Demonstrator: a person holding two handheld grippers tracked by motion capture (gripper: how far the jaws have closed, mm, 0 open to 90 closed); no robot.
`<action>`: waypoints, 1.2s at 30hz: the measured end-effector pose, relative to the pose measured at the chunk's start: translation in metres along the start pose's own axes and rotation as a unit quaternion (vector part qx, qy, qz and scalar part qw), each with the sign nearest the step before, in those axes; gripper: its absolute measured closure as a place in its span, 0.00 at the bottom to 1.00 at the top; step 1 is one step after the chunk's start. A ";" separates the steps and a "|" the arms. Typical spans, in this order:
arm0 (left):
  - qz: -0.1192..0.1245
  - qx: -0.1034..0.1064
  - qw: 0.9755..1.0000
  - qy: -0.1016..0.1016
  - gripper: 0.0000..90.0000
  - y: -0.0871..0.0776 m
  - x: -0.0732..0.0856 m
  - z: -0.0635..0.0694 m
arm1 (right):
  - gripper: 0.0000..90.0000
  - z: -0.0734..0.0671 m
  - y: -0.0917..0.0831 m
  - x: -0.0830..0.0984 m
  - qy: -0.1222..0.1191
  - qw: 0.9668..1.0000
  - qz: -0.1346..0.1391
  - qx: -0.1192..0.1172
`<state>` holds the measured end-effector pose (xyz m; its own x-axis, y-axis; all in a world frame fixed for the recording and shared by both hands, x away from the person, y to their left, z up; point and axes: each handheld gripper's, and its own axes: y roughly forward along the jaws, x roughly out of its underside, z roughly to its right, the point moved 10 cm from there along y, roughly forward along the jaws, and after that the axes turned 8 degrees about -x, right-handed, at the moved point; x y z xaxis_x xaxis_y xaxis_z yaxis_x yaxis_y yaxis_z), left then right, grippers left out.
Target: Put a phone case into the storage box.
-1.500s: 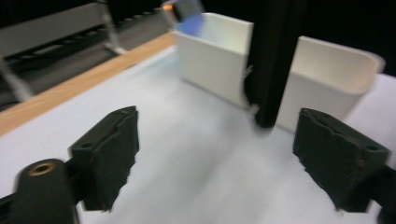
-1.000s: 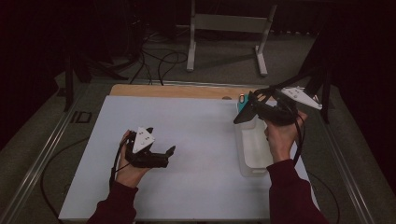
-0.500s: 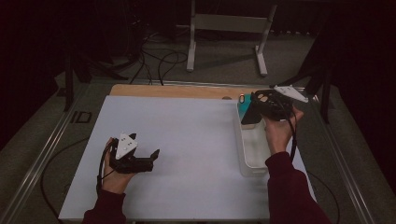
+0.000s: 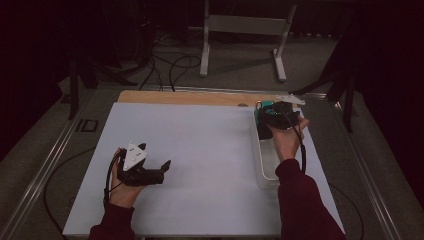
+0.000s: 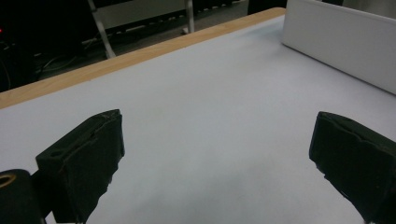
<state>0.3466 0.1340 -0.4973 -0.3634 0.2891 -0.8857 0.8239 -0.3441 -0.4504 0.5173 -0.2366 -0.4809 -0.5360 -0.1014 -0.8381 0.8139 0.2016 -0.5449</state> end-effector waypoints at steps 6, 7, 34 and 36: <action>0.001 0.004 1.000 0.001 0.05 0.000 0.000 0.002 | 0.13 0.001 0.009 0.000 -0.005 1.000 0.000 0.002; 0.000 0.003 1.000 0.002 0.05 0.000 0.000 0.003 | 0.10 0.002 0.010 0.000 -0.003 1.000 -0.006 0.006; 0.004 0.013 1.000 -0.014 0.01 -0.008 0.009 -0.002 | 0.13 -0.037 -0.092 0.046 -0.060 0.986 0.069 -0.142; 0.008 0.011 1.000 -0.015 0.01 -0.010 0.011 -0.004 | 0.13 -0.042 -0.108 0.061 -0.078 0.982 0.082 -0.149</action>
<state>0.3358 0.1445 -0.5021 -0.3640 0.2567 -0.8953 0.8198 -0.3679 -0.4388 0.3874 -0.2237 -0.4725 -0.3441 -0.1865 -0.9202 0.7718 0.5019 -0.3904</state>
